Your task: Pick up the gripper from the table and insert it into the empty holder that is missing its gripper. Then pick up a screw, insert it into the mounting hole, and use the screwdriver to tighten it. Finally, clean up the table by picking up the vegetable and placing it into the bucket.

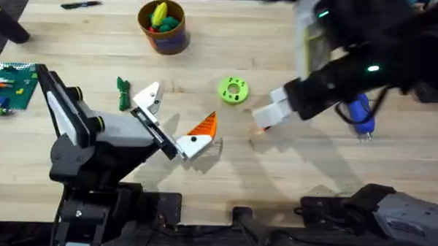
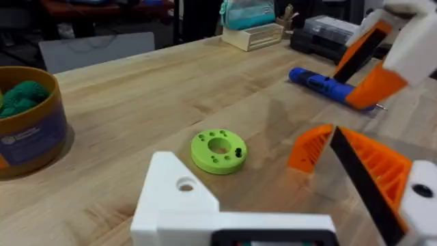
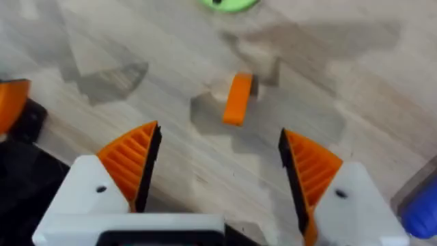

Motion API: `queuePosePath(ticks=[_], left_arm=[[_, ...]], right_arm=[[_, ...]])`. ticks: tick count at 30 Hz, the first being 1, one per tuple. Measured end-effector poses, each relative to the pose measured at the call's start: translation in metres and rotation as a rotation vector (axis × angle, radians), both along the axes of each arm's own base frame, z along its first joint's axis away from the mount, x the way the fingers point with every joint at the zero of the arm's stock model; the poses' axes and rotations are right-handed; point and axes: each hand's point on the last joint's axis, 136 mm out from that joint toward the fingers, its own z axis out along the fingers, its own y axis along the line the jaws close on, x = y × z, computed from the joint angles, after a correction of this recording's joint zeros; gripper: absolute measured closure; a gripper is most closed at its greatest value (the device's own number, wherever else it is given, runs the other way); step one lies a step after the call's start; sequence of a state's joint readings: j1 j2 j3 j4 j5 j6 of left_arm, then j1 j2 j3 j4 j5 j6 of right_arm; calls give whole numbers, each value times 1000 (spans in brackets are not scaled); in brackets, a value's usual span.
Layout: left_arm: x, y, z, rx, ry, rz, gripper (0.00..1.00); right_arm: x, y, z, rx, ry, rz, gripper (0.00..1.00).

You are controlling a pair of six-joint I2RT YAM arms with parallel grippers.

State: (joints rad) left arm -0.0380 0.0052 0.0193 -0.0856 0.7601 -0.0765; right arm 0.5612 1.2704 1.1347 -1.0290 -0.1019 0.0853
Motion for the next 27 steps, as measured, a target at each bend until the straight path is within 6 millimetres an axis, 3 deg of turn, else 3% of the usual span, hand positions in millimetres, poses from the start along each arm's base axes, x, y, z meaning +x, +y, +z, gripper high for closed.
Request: queuePosePath(ticks=[16, 21, 23, 27], left_arm=[[0, 0, 0, 0, 0, 0, 15], [0, 0, 0, 0, 0, 0, 15], [0, 0, 0, 0, 0, 0, 15], [0, 0, 0, 0, 0, 0, 15]], right_arm=[[0, 3, -60, -159, 186, 11, 8], [1, 3, -71, -181, 219, 11, 129], [1, 3, -73, -182, 221, 11, 333], [3, 4, -72, -179, 211, 8, 908]])
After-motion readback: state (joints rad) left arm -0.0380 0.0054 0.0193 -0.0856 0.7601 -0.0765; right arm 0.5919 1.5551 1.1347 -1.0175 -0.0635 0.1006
